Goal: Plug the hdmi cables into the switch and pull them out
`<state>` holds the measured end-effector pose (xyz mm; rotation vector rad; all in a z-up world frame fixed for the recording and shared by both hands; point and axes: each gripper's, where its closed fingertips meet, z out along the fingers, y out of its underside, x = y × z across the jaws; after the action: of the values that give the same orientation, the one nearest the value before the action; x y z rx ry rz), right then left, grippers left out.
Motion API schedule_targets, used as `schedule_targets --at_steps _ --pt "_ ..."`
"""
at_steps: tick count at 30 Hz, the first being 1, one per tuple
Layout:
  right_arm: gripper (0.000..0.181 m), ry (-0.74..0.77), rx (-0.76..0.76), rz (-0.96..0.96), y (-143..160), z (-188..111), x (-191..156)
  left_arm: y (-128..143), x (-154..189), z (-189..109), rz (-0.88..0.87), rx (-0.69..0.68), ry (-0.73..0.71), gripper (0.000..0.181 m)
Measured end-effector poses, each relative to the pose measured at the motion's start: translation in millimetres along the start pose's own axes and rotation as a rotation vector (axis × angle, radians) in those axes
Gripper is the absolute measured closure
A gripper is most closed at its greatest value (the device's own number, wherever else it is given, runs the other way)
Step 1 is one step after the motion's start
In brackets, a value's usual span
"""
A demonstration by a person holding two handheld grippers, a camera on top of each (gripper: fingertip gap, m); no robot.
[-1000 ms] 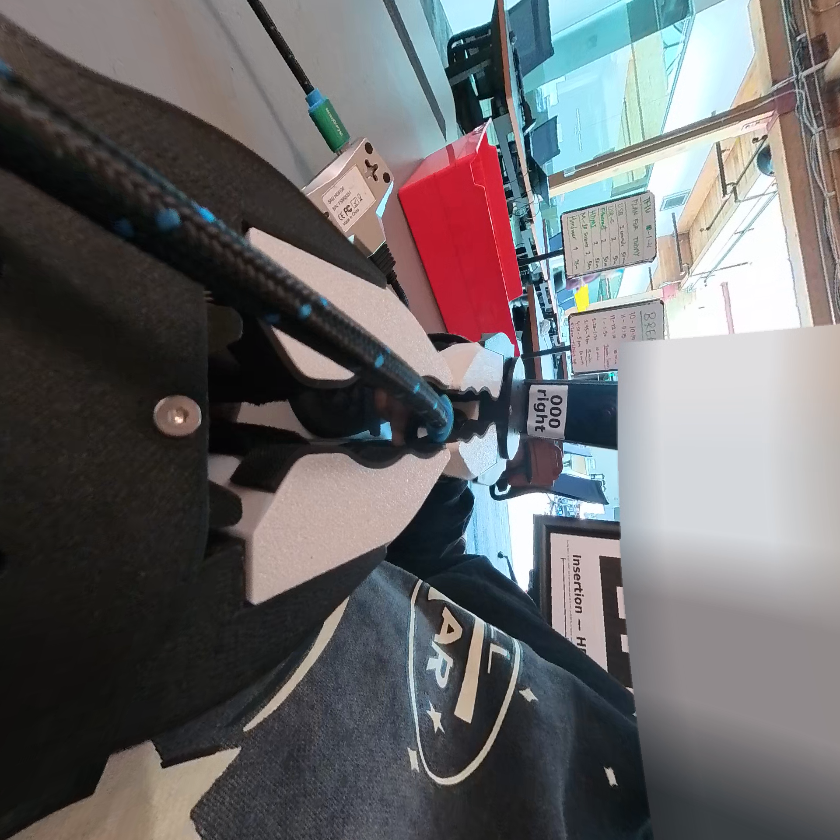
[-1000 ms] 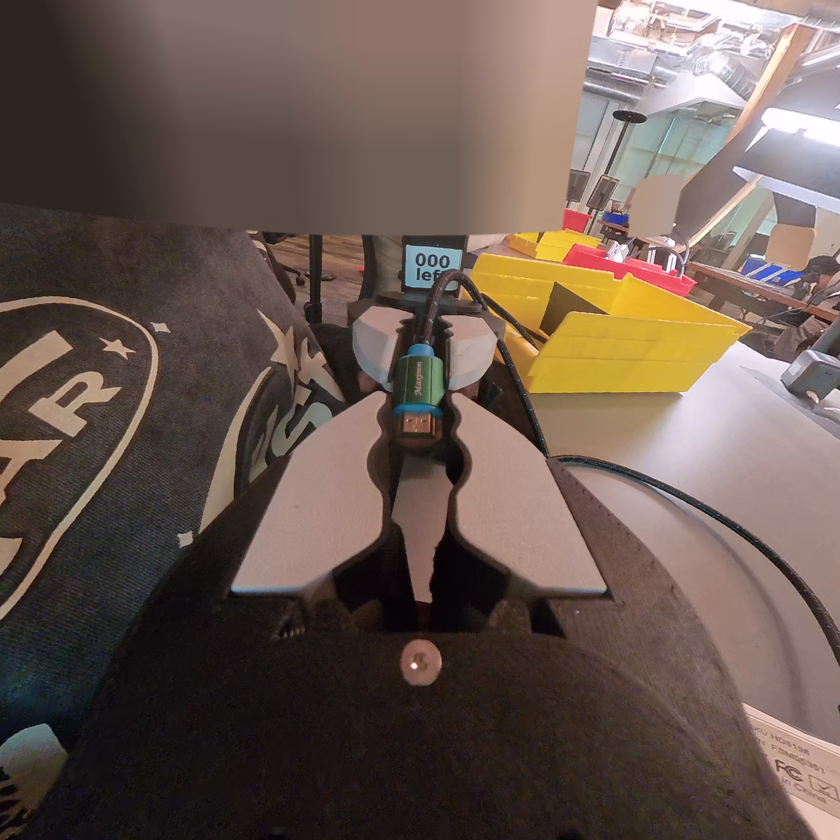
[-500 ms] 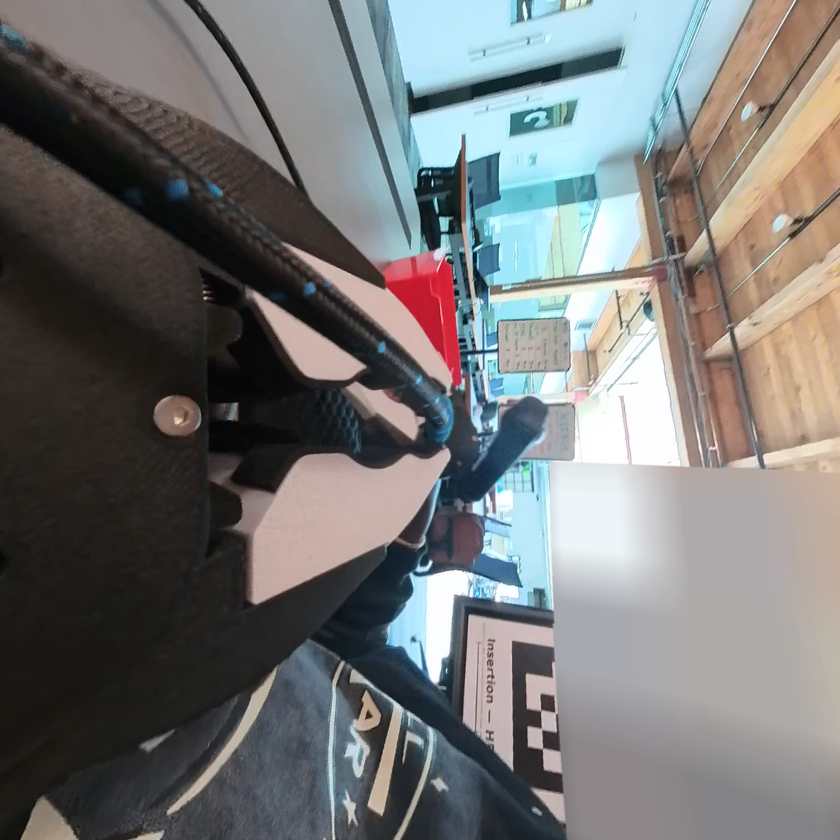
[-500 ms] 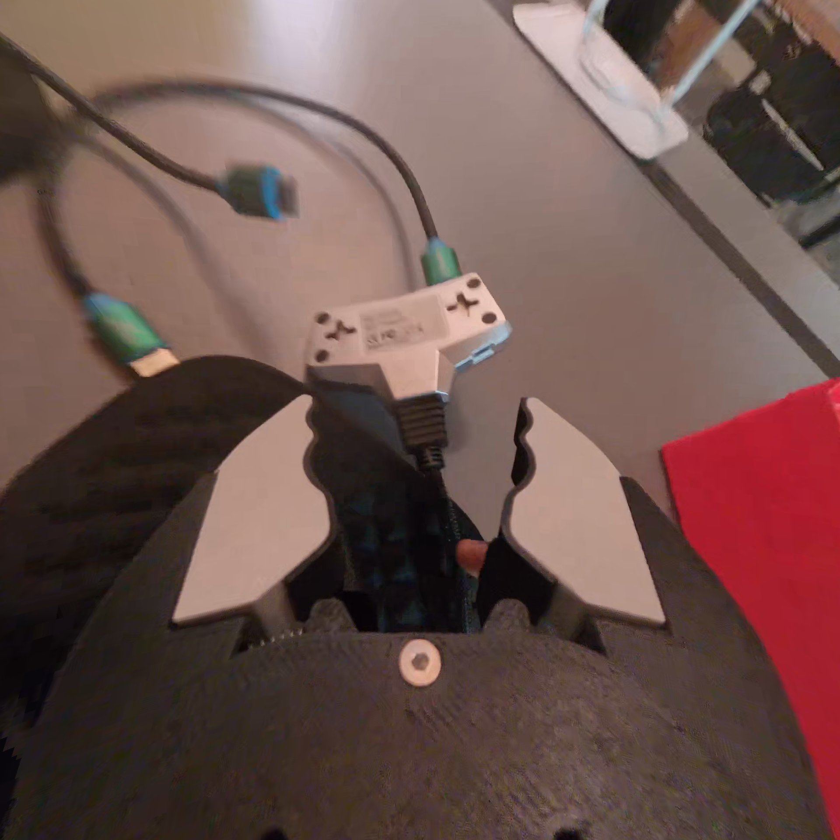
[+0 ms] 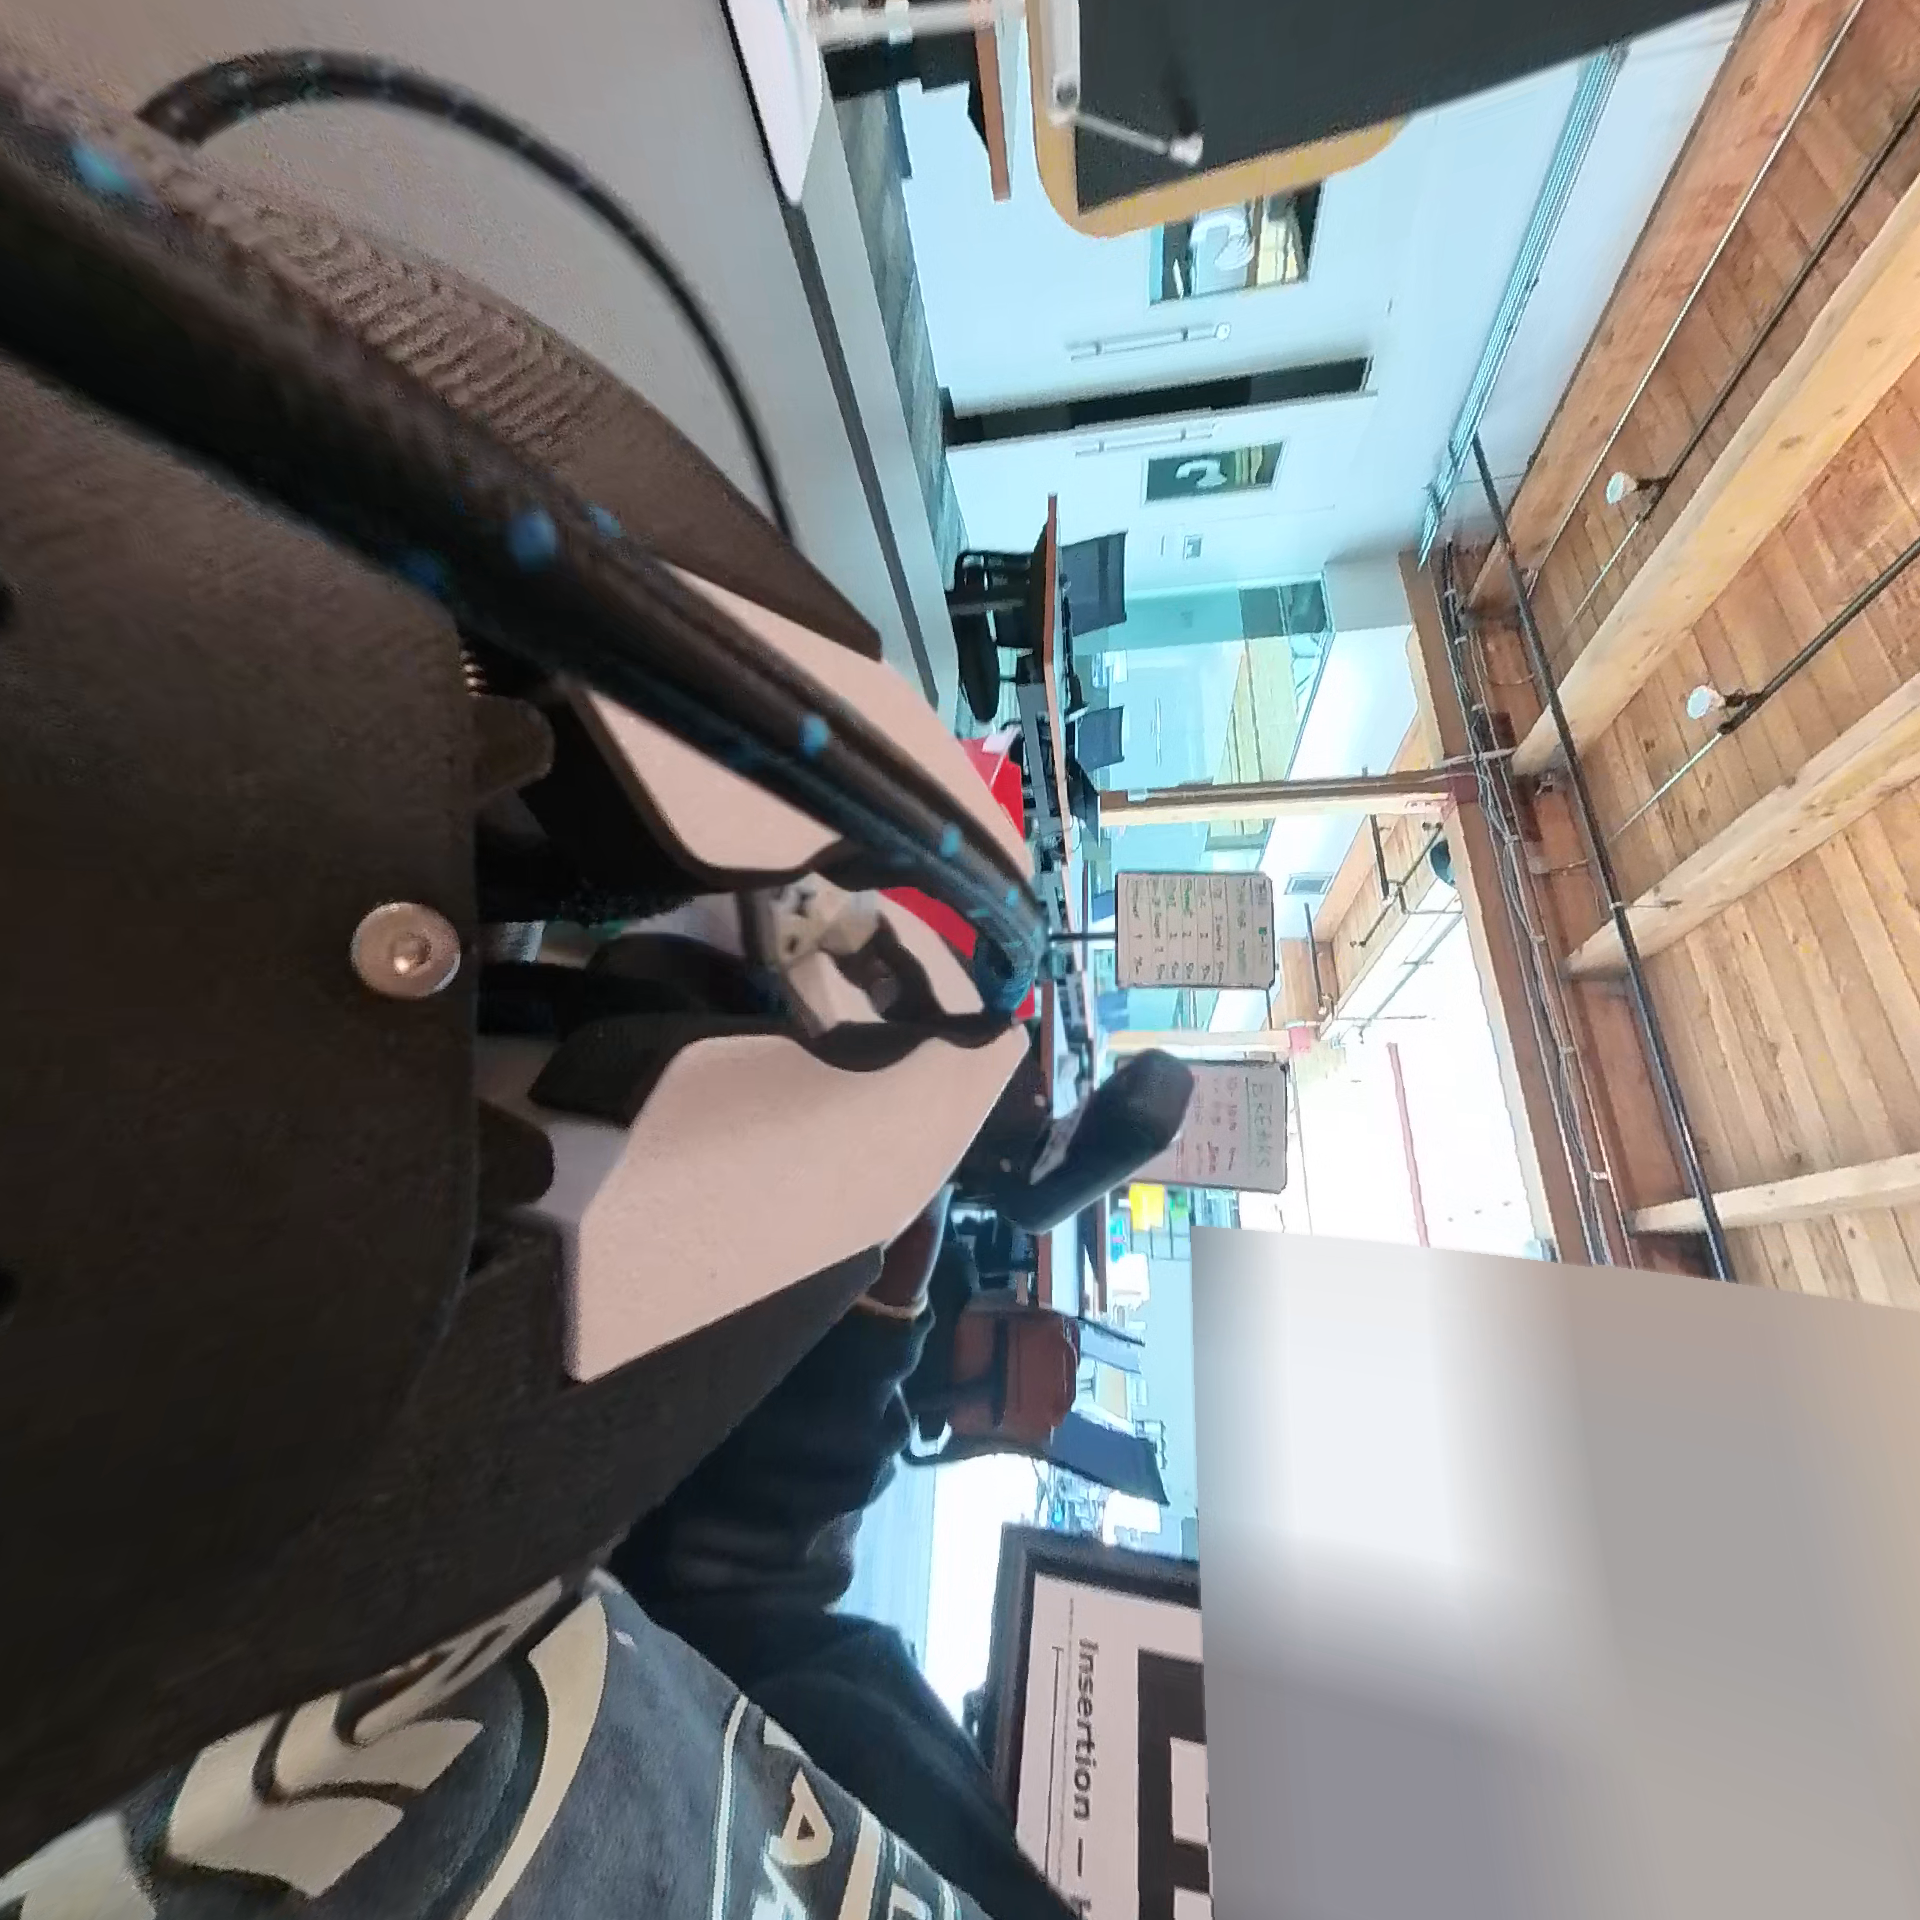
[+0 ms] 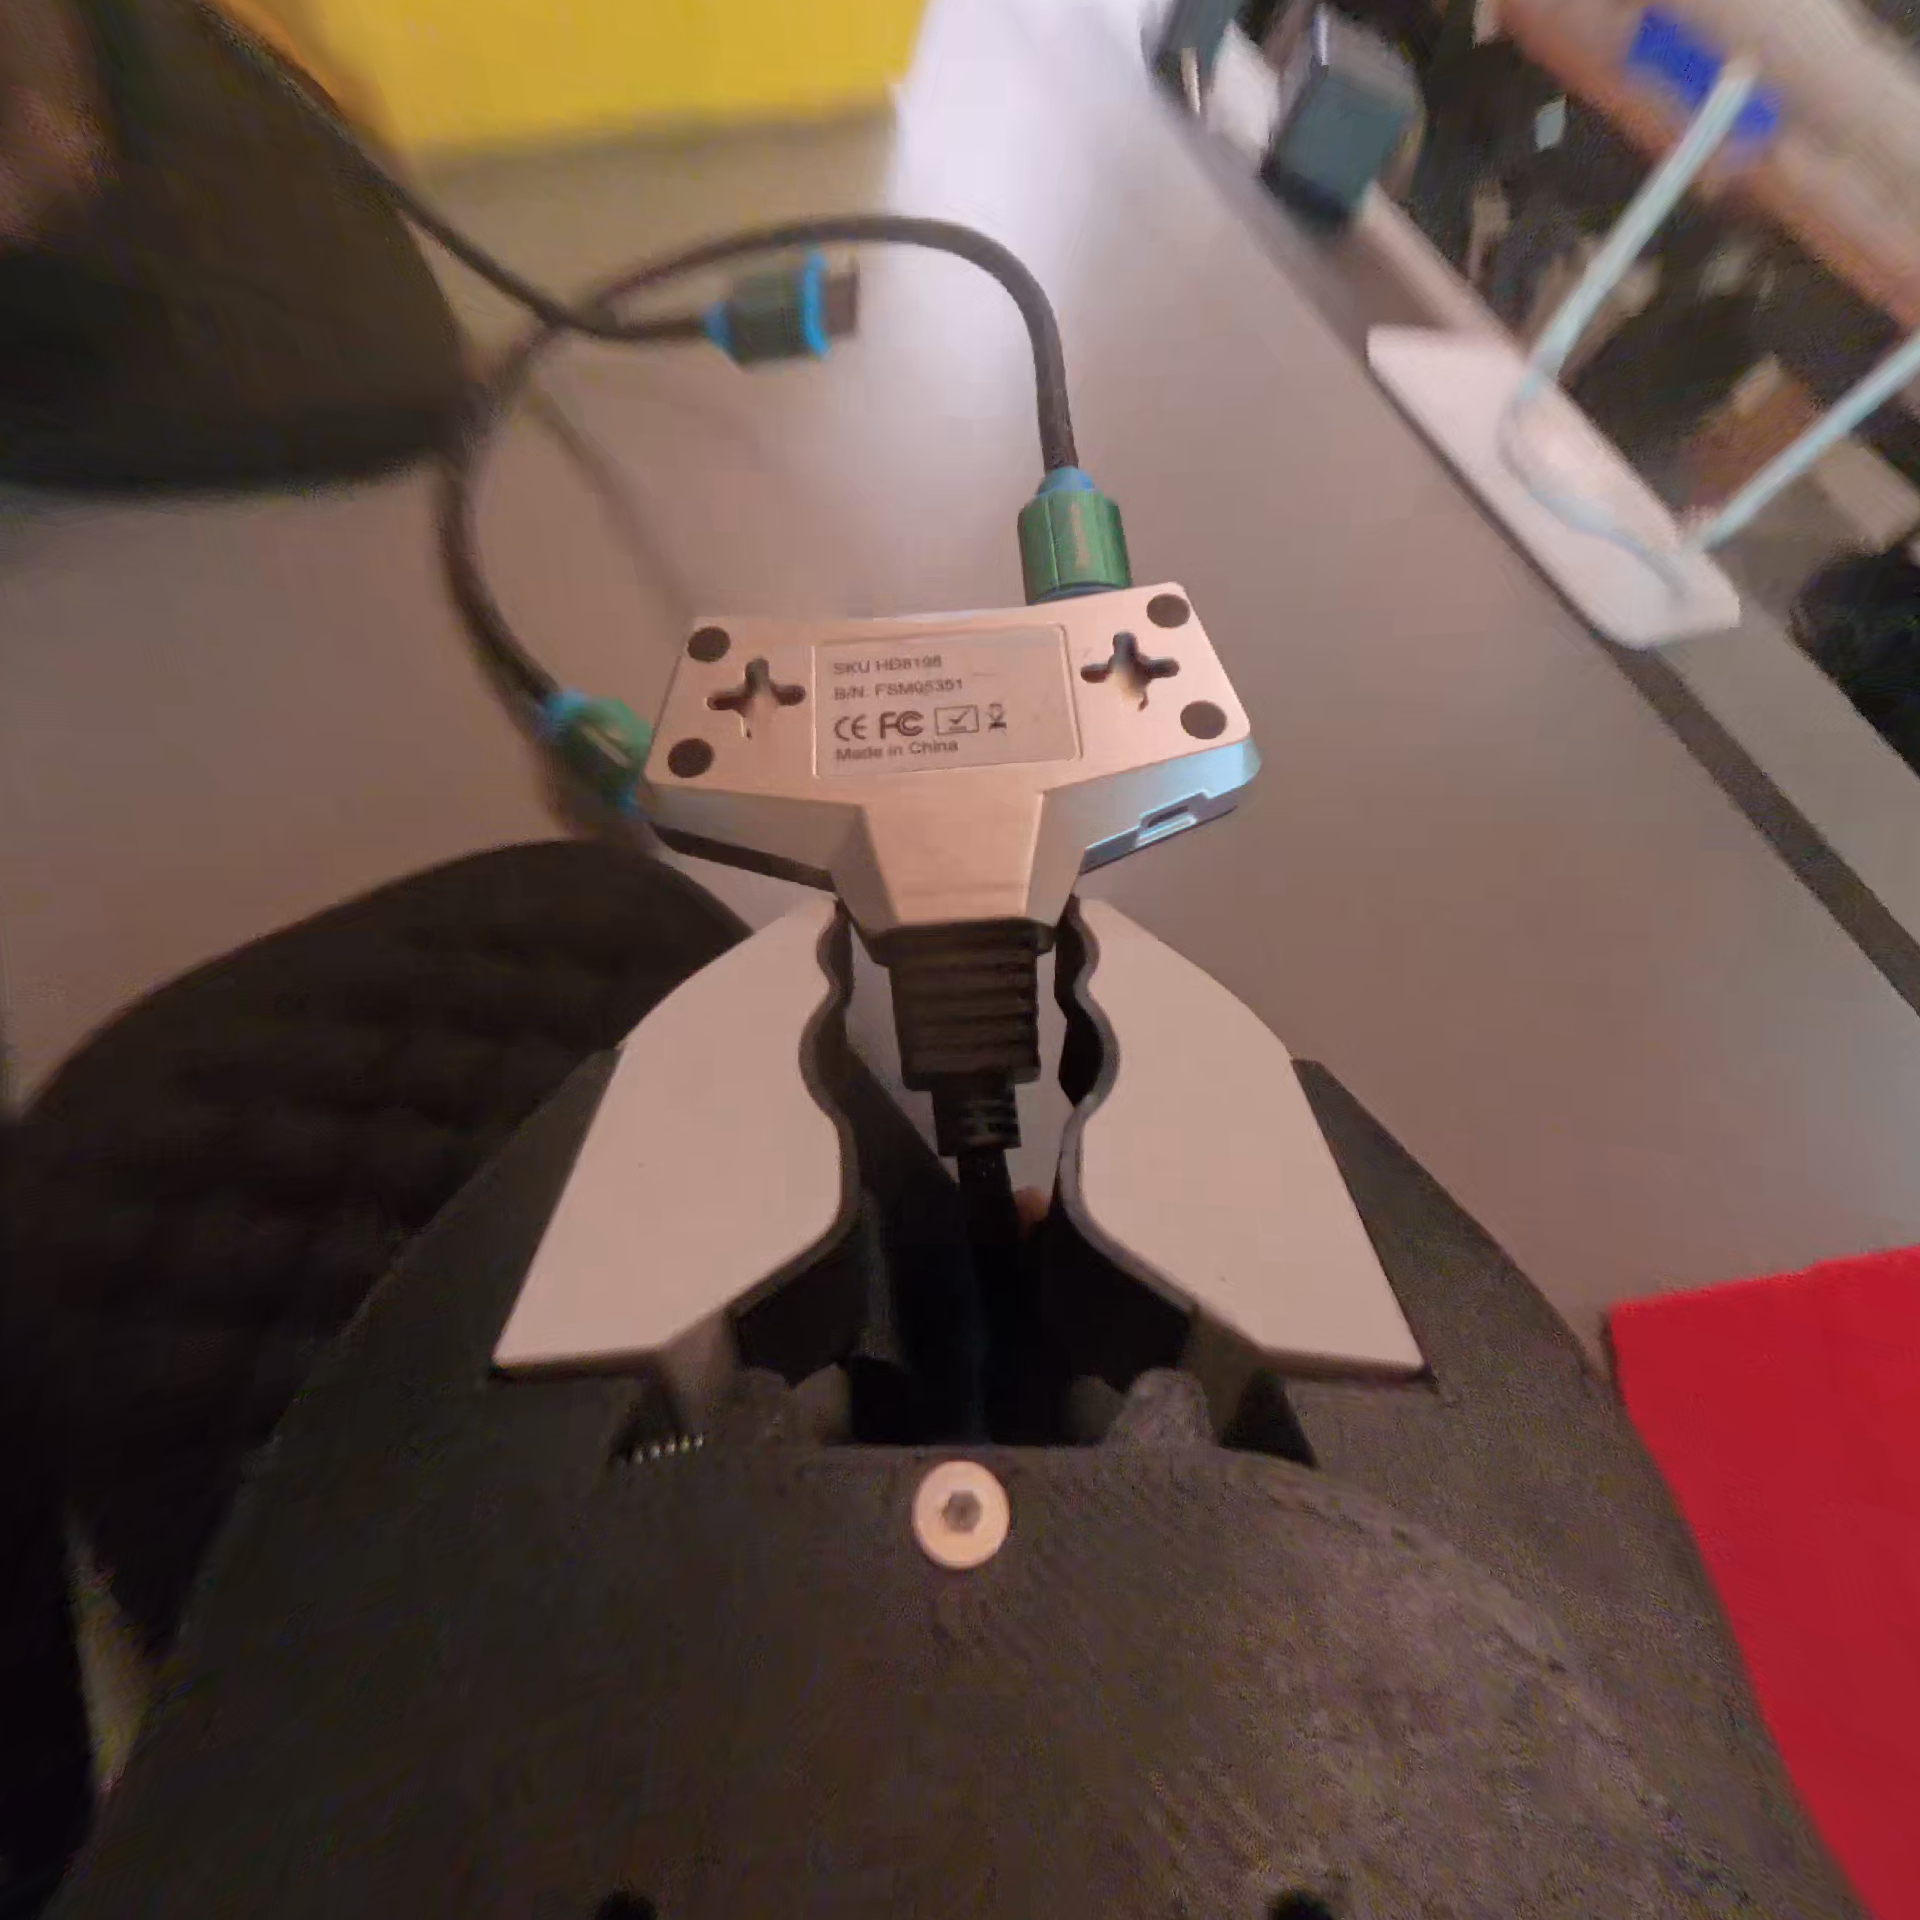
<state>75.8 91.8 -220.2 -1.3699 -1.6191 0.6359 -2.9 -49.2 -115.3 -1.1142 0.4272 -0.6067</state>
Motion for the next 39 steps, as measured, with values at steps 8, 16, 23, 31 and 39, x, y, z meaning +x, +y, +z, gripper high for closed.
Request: schedule_targets --at_steps 8,16,23,31,39 --pt "0.145 -0.328 0.379 -0.088 -48 -45 -56 10 24 6 0.027 -0.056 0.132 0.162" --pt "0.145 -0.469 0.457 -0.115 -68 -49 -90 7 40 10 -0.064 0.003 0.213 0.162" --pt "0.145 -0.512 0.502 -0.078 -79 -49 -101 -7 54 9 -0.014 0.167 0.232 0.162" --pt "0.146 -0.562 0.538 -0.041 -83 -53 -105 -5 71 8 0.006 0.183 0.323 0.162" --pt "0.146 -0.614 0.553 -0.026 -83 -57 -108 -3 73 6 -0.02 0.16 0.364 0.162"
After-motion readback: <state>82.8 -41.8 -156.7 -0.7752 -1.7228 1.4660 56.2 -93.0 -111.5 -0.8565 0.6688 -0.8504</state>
